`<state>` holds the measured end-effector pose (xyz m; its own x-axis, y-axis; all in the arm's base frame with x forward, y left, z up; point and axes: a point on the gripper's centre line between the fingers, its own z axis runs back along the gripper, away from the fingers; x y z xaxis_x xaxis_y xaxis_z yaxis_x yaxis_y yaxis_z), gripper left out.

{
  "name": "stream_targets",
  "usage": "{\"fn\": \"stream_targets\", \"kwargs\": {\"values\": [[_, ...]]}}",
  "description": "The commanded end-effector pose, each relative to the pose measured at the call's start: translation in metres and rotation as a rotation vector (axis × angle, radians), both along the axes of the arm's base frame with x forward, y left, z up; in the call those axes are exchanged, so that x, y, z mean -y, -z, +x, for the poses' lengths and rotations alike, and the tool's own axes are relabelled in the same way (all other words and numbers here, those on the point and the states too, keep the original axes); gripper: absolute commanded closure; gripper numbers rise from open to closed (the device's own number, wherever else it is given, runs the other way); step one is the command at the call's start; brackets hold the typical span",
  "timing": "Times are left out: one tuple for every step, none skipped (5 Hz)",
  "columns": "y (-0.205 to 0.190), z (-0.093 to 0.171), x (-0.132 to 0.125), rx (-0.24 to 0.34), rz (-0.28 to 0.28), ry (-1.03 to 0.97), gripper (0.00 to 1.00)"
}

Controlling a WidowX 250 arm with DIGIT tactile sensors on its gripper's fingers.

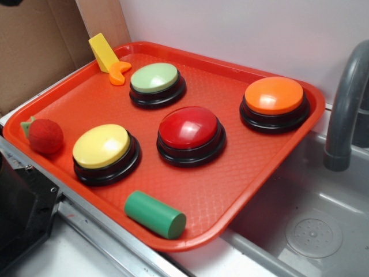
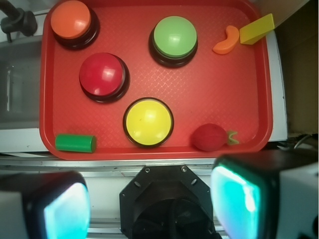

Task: Push the orange button.

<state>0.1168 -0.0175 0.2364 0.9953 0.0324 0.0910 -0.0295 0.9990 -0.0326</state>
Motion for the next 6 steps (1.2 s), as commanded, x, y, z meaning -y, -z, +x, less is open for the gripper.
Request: {"fn": "stream_targets", "kwargs": {"values": [[0.0,0.0,0.0,0.0,0.0,0.0,0.0],[0.036,0.05,0.031,0.066,0.031,0.058,0.0],[0.057,0.101,0.061,0.127,0.081,0.074,0.0],[0.069,0.132,0.085,0.194,0.056,0.118,0.0],[0.084,0.167,0.103,0.174,-0.025,0.105,0.0],[0.106,0.189,0.103,0.138,-0.062,0.043,0.0]]}}
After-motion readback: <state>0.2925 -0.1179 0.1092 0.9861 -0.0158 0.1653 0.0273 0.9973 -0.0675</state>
